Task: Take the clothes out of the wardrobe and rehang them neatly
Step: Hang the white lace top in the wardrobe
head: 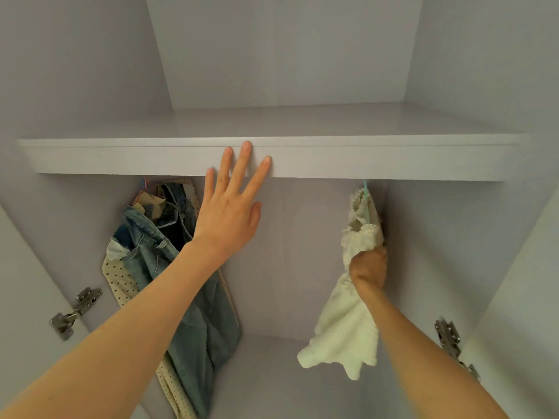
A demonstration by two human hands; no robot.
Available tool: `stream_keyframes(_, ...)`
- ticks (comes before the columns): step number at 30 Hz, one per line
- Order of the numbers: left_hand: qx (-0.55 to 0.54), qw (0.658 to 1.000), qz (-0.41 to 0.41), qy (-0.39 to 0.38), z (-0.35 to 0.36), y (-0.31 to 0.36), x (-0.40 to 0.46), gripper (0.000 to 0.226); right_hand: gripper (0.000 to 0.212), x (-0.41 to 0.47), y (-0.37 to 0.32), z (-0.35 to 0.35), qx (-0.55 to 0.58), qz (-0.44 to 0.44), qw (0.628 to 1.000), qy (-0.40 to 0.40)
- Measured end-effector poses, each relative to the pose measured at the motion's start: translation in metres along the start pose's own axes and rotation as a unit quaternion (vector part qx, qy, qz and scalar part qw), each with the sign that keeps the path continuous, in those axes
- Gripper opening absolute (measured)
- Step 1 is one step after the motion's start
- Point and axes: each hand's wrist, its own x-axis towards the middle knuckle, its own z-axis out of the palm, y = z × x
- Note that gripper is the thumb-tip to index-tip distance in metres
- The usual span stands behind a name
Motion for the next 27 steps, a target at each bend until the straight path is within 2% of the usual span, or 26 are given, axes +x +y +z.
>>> stream_keyframes(4, -0.016, 1.000, -0.012, 0.012, 0.004, 0.005, 0.000, 0.075, 0.035, 0.026, 0.020, -0.033, -0.003, 0.002, 0.998, 0.056)
stream_keyframes(9, -0.021, 0.999, -0.025, 0.010, 0.004, 0.010, 0.000, 0.078, 0.038, 0.034, 0.021, -0.053, 0.018, 0.043, 0.996, 0.077)
stream_keyframes(17, -0.019, 0.999, -0.027, -0.013, -0.002, 0.010, 0.001, 0.080, 0.040, 0.034, 0.025, -0.056, -0.028, 0.026, 0.994, 0.106)
stream_keyframes(22, -0.050, 0.998, -0.046, -0.015, -0.006, 0.019, -0.004, 0.075, 0.044, 0.015, 0.027, -0.063, -0.115, -0.064, 0.987, 0.087)
stream_keyframes(27, -0.079, 0.993, -0.079, -0.028, -0.006, 0.026, -0.040, 0.072, 0.051, -0.012, 0.023, -0.054, -0.183, -0.217, 0.956, 0.077)
